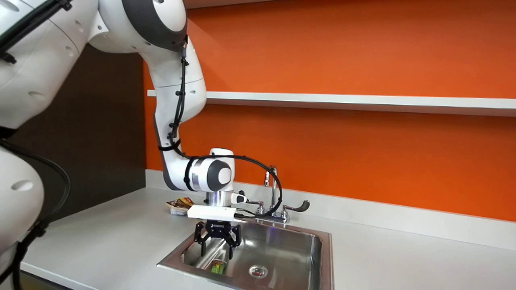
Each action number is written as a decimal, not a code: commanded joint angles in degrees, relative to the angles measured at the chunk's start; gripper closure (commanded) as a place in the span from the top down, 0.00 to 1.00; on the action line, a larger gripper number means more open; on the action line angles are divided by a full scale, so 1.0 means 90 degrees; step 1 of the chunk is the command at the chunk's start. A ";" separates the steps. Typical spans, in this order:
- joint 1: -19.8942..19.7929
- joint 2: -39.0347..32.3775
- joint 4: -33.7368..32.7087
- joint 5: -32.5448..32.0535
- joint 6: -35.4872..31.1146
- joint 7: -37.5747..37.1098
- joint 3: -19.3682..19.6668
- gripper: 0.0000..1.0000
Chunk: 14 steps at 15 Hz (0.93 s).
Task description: Remove the packet from the sink
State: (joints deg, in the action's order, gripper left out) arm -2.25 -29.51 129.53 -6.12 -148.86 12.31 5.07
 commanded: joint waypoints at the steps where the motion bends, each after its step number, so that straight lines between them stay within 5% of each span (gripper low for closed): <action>1: -0.0087 -0.0130 -0.0027 -0.0148 -0.0150 -0.0083 -0.0069 1.00; 14: -0.0149 -0.0196 -0.0041 -0.0102 -0.0172 -0.0049 -0.0076 1.00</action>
State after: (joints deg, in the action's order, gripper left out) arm -2.25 -30.66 129.53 -6.15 -149.50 12.28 5.08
